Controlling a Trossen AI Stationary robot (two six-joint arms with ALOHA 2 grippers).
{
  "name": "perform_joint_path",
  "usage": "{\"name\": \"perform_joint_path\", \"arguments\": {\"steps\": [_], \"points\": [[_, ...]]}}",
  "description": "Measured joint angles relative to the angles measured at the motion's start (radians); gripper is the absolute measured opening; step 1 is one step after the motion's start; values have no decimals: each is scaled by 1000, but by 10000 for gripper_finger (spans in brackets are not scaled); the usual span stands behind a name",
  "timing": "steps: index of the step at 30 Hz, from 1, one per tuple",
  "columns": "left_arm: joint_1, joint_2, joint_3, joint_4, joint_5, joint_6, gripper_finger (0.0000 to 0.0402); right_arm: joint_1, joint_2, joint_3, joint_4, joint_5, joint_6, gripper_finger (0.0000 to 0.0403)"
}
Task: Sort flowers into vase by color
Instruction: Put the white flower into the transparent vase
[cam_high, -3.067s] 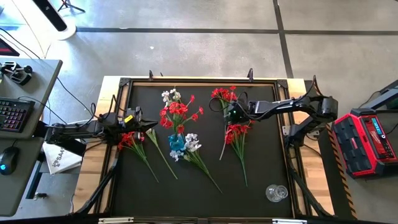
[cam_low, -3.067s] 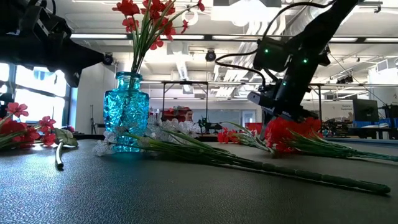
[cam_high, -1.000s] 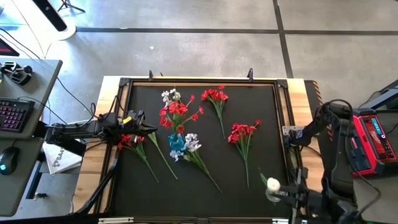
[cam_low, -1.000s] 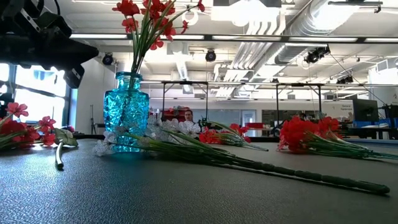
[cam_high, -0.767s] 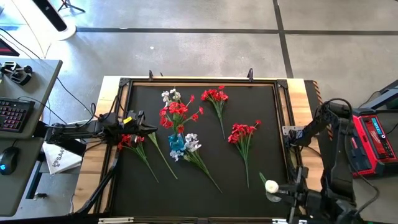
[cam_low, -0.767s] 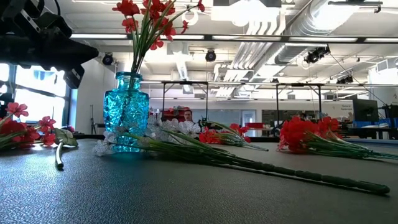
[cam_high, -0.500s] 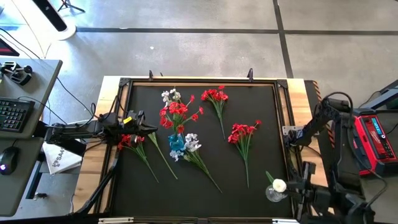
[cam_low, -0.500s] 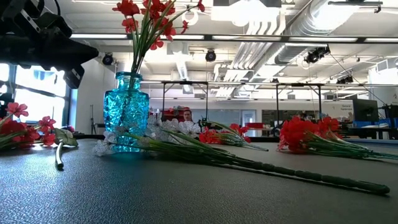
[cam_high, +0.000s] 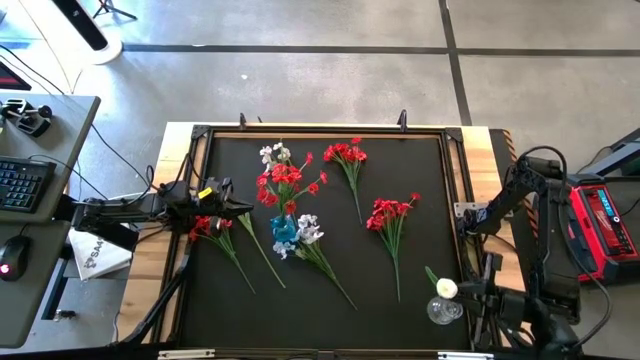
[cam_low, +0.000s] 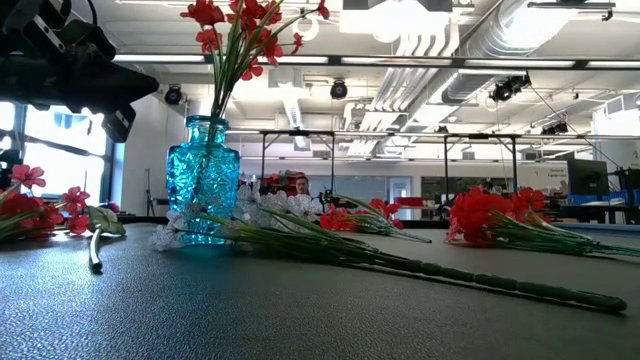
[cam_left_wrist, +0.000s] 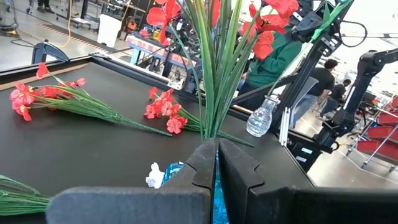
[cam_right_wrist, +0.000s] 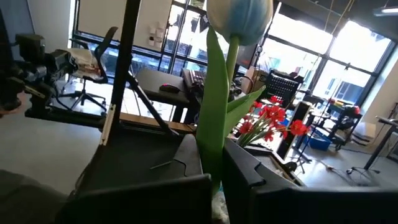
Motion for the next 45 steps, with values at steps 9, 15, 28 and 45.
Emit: {"name": "perform_joint_path", "arguments": {"steps": [9,15,28,45], "points": [[0,0,0,0,-1,-1,7,18,-6,0,64,0,22,0],[0,0,0,0,-1,0,7,20,20,-9,82,0,55,0],[0,0,0,0,0,0,7,20,111,-9,79,0,133,0],[0,0,0,0,0,0,7,12,81,-5,48,-33,-107,0]]}}
